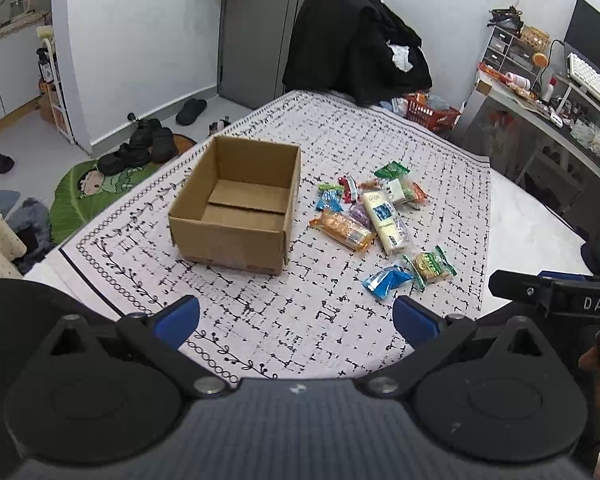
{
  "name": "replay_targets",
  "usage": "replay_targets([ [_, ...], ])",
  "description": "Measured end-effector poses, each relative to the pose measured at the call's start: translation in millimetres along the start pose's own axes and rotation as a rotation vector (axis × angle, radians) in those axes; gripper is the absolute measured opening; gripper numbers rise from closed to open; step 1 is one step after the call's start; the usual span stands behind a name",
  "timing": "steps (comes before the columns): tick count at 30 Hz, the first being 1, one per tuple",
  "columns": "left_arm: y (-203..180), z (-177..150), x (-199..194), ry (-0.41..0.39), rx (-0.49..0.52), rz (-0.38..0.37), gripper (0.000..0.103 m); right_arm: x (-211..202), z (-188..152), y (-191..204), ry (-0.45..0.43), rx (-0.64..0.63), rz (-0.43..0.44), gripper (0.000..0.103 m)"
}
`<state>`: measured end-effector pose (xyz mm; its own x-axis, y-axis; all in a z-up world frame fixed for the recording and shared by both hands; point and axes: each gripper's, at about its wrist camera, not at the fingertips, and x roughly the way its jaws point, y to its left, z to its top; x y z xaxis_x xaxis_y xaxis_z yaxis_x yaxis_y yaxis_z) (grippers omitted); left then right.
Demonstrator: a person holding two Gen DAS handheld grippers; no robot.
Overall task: Organize snacks
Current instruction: 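Move left tool to the blue packet while right tool reaches the green cookie packet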
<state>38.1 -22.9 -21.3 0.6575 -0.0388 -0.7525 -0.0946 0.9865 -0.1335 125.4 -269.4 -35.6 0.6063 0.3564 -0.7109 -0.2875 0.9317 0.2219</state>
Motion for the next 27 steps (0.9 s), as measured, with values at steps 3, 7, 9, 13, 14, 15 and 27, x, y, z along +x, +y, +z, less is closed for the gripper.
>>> replay_targets([
  [3,-4,2,13,0.022,-0.002,-0.004,0.102,8,3,-10,0.010,0.013,-0.006,0.103],
  [7,-12,7,31,0.042,0.018,-0.005,0.101,20,9,-23,0.018,0.015,-0.019,0.103],
  [9,-15,13,39,0.044,0.005,-0.014,0.101,26,14,-29,0.030,0.022,-0.025,0.103],
  [13,-23,23,52,0.047,0.015,-0.012,0.101,37,23,-38,0.039,0.024,-0.031,0.103],
  [14,-24,25,55,0.051,0.010,-0.014,0.101,40,24,-40,0.045,0.027,-0.030,0.103],
  [15,-25,28,59,0.056,0.005,-0.018,0.101,43,26,-43,0.052,0.030,-0.030,0.103],
  [27,-45,37,103,0.092,-0.012,-0.008,0.101,78,27,-71,0.103,0.081,-0.025,0.103],
])
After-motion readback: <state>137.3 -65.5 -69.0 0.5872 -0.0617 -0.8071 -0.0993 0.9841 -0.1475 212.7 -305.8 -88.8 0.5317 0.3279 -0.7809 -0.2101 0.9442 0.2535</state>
